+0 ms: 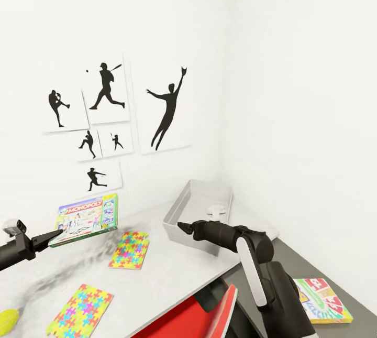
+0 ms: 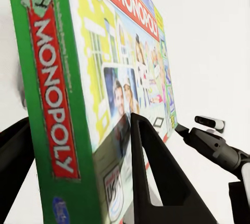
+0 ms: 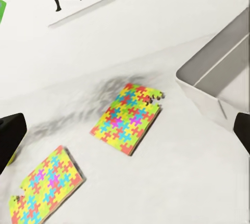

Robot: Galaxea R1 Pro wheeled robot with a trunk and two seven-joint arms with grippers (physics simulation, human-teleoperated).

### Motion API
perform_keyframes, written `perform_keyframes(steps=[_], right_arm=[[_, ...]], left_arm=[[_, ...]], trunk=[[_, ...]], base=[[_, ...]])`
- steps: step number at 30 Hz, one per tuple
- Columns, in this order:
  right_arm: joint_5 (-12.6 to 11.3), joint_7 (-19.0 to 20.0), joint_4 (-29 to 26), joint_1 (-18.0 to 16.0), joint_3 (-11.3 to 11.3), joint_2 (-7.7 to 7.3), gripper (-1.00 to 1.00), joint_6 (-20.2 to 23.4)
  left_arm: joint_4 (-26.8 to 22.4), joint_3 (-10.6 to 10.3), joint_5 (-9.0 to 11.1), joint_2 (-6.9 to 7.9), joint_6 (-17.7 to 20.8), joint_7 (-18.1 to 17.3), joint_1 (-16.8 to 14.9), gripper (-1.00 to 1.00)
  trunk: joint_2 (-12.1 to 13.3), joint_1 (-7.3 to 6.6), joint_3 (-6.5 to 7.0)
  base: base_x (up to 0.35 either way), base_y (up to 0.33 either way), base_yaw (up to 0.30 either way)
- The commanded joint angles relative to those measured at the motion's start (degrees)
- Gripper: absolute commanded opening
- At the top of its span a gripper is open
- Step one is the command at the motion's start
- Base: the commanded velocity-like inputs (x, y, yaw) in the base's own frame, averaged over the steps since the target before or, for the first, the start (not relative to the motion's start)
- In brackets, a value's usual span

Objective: Put all the toys in the child's room - the three board games (two on the bed and one on the table), the two jigsaw puzzles on the table, and the tennis ball on the table - inside the toy box on the table in the child's room.

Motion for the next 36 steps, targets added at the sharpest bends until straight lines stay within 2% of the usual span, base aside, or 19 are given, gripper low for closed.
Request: perform_keyframes(steps=[1,11,25,36], right_arm=[[-0.04,0.07,-0.04,-0.05,-0.03,0.03,1.00,0.30],[0.12,0.08,-0.05,0.00,-0.01,0.04,1.00,0.30],[0.12,0.07,0.03,0.01,-0.01,0.04,1.00,0.30],[-0.33,0.15,0.03,-0.01,-0.07,0.04,1.00,0.29]], left_arm=[[0.01,0.04,0.07,0.01,0.60,-0.22,-0.04,-1.00],[-0.02,0.02,0.07,0.06,0.60,-0.31,-0.04,-1.00],[-0.02,0.08,0.07,0.04,0.60,-0.35,-0.04,-1.00],[0.00,0.10,0.07,0.01,0.60,-0.38,-0.04,-1.00]], trunk=[[-0.09,0.02,-0.09],[-0.09,0.02,-0.07],[-0.09,0.02,-0.07],[-0.09,0.02,-0.07]], base=[[0.031,0.000,-0.040],[0.035,0.069,-0.008],[0.170,0.036,0.000],[0.012,0.000,0.000]])
